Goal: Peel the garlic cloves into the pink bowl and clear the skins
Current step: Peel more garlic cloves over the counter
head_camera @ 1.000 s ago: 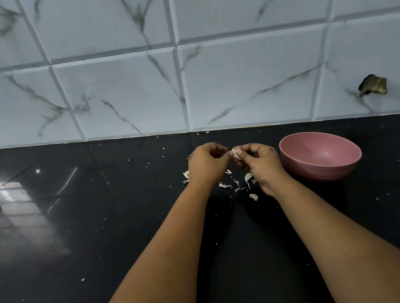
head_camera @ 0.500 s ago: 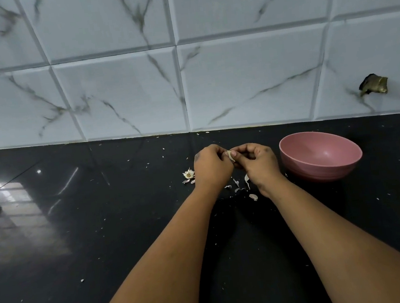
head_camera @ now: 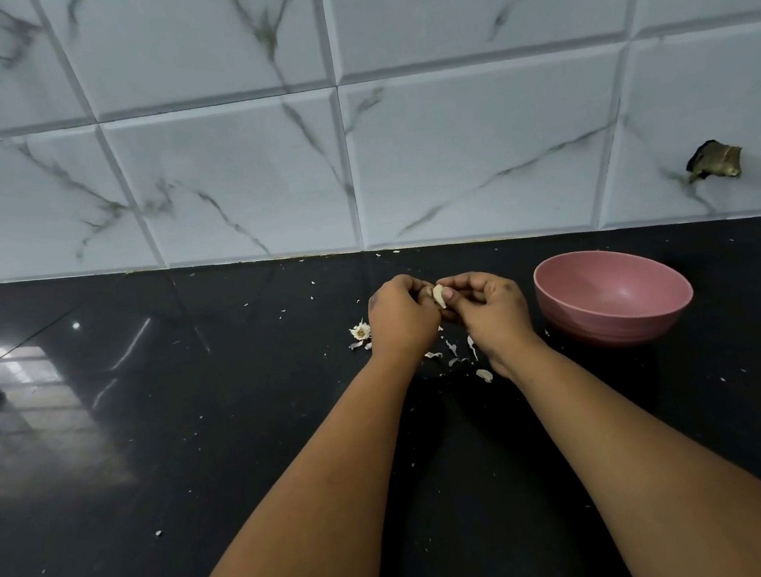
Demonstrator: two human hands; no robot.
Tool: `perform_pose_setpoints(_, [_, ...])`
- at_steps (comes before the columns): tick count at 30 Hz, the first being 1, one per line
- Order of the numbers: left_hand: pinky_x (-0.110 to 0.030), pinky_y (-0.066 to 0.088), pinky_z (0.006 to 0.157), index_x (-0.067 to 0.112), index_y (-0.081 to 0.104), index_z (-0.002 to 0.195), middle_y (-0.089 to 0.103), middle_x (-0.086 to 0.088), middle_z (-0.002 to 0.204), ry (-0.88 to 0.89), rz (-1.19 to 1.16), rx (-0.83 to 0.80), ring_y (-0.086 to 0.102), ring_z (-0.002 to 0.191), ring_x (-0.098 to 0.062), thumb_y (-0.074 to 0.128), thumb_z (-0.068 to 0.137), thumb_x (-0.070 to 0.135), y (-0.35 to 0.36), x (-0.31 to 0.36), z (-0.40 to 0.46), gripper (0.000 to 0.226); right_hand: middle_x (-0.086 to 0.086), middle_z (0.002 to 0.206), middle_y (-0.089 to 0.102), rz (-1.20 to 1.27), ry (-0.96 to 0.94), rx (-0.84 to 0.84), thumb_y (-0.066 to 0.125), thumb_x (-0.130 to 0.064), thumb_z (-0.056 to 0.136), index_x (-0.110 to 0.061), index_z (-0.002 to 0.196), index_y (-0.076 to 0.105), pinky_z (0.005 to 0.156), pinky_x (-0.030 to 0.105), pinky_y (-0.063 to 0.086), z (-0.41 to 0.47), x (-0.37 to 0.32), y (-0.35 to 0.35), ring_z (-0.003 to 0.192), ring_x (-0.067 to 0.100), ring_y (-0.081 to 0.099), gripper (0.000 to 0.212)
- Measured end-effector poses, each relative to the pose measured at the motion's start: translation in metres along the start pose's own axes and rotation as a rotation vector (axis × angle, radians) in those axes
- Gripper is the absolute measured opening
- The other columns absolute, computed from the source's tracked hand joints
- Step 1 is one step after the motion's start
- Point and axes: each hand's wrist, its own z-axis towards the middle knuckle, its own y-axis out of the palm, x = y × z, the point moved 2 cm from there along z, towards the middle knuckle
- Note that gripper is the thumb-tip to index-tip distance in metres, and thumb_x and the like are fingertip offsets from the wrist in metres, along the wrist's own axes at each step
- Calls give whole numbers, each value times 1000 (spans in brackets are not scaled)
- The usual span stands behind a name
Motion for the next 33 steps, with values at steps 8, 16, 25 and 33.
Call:
perform_pose_setpoints(8, [-19, 47, 72, 12, 76, 84, 71, 2, 77, -24, -9, 30, 62, 74, -9, 69, 84, 17, -15, -7, 8, 8, 7, 83, 69, -55, 55, 32, 59, -4, 92, -12, 90, 65, 65, 19, 51, 7, 3, -5, 70, 12, 63, 11])
perform_pose_setpoints(16, [-23, 51, 64, 17, 70, 68, 71, 2, 69, -111, 110, -18, 62, 67, -9, 83, 73, 21, -28, -18, 16, 14, 1, 86, 71, -701, -314, 40, 74, -11, 81, -12, 95, 75, 67, 8, 43, 7, -9, -11, 70, 8, 61, 14])
perform_pose_setpoints(25, [-33, 55, 84, 17, 74, 96, 74, -5, 94, -160, -118, -228, 65, 83, -16, 59, 86, 4, -8, -13, 9, 21, -1, 69, 70, -610, -264, 53, 82, -12, 72, -13, 77, 73, 59, 13, 49, 6, -3, -11, 61, 7, 64, 10])
perform_pose_setpoints(33, [-21, 57, 70, 4, 69, 91, 67, -11, 78, -330, -670, -282, 64, 69, -14, 64, 89, -2, 1, -11, 7, 8, -7, 71, 70, -450, -272, 31, 81, -9, 74, -19, 74, 71, 60, 10, 49, 4, -4, -11, 61, 1, 62, 14])
